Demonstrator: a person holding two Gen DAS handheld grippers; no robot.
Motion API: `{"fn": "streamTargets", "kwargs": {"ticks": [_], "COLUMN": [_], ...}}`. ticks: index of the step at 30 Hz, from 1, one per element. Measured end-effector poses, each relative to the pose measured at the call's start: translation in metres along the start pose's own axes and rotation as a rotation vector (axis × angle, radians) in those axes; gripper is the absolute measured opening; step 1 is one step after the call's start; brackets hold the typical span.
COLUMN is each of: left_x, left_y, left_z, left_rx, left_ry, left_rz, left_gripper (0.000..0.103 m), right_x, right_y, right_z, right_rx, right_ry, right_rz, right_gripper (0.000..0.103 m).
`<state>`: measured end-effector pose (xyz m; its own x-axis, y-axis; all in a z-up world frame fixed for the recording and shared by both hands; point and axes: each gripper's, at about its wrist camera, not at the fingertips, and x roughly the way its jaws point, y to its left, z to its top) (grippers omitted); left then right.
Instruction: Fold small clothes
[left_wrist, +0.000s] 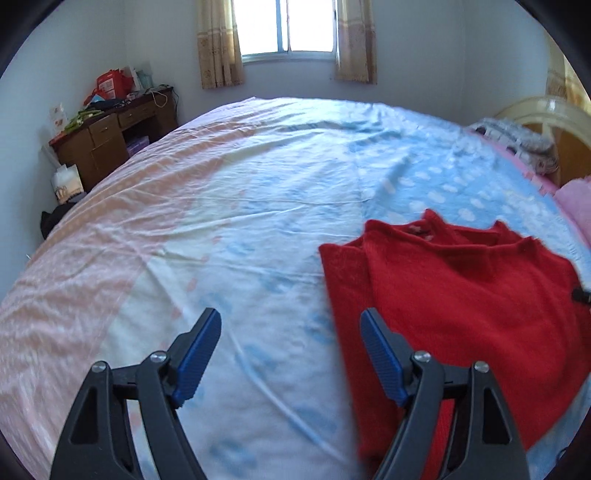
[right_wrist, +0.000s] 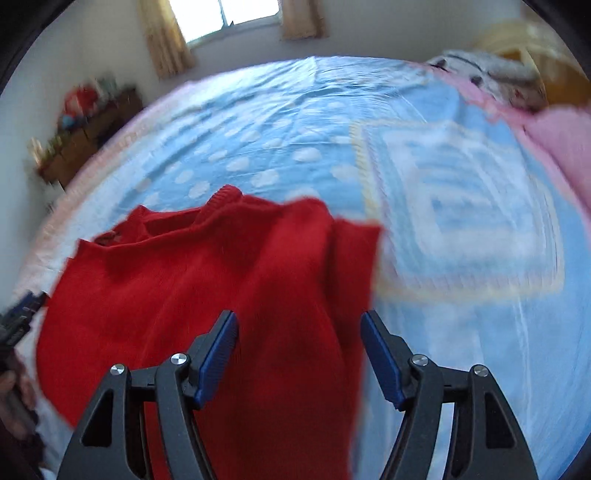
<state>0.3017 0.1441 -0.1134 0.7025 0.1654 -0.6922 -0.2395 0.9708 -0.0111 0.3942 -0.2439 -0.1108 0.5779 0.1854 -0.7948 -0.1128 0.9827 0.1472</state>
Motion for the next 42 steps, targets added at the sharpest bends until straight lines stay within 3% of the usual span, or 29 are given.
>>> {"fn": "streamTargets", "kwargs": {"ticks": [5, 8, 10, 13, 15, 21, 25, 30, 32, 34, 36, 39, 42], "left_x": [-0.015, -0.012, -0.009, -0.012, -0.016, -0.028, -0.042, -0.022, -0.018, -0.018, -0.018, -0.017, -0.019], "left_y": [-0.009, -0.018, -0.018, -0.018, -0.020, -0.023, -0.023, -0.021, -0.017, -0.016, -0.017, -0.016, -0.016], "left_z": [-0.014, -0.021, -0.026, -0.035, -0.041, -0.052, -0.055, -0.061, -0.064, -0.066, -0.070, -0.076, -0.078], "left_rx": [-0.002, 0.016, -0.002, -0.013, -0.005, -0.001, -0.022, -0.026, -0.047, -0.048, -0.031, -0.043, -0.046], "left_ry": [-0.019, -0.001, 0.020, 0.025, 0.024, 0.005, -0.036, 0.028, 0.047, 0.043, 0.046, 0.053, 0.048], "left_rz": [-0.040, -0.028, -0.035, -0.041, -0.043, -0.051, -0.096, -0.076, -0.082, -0.086, -0.080, -0.085, -0.075], "left_gripper": [0.086, 0.086, 0.086, 0.086, 0.086, 0.086, 0.086, 0.087, 0.089, 0.089, 0.089, 0.089, 0.090], "right_x": [-0.022, -0.025, -0.028, -0.034, -0.038, -0.045, -0.045, -0.047, -0.049, -0.057, -0.075, -0.093, -0.088], "right_y": [-0.030, -0.030, -0.026, -0.017, -0.013, -0.014, -0.019, -0.006, -0.010, -0.016, -0.014, 0.005, 0.035], "right_z": [-0.045, -0.062, -0.071, -0.084, -0.092, -0.104, -0.109, -0.116, -0.113, -0.110, -0.104, -0.091, -0.078], "right_rx": [0.123, 0.118, 0.095, 0.054, 0.017, -0.014, -0.006, -0.065, -0.026, 0.032, 0.048, 0.005, -0.062], "right_ry": [-0.001, 0.049, 0.064, 0.070, 0.061, 0.045, 0.027, -0.015, -0.011, -0.025, -0.110, -0.190, -0.190], "right_rz": [0.081, 0.143, 0.148, 0.137, 0.121, 0.113, 0.115, 0.049, 0.058, 0.068, 0.061, 0.049, 0.097], "right_gripper": [0.065, 0.046, 0.025, 0.011, 0.009, 0.008, 0.008, 0.008, 0.013, 0.028, 0.037, 0.044, 0.044]}}
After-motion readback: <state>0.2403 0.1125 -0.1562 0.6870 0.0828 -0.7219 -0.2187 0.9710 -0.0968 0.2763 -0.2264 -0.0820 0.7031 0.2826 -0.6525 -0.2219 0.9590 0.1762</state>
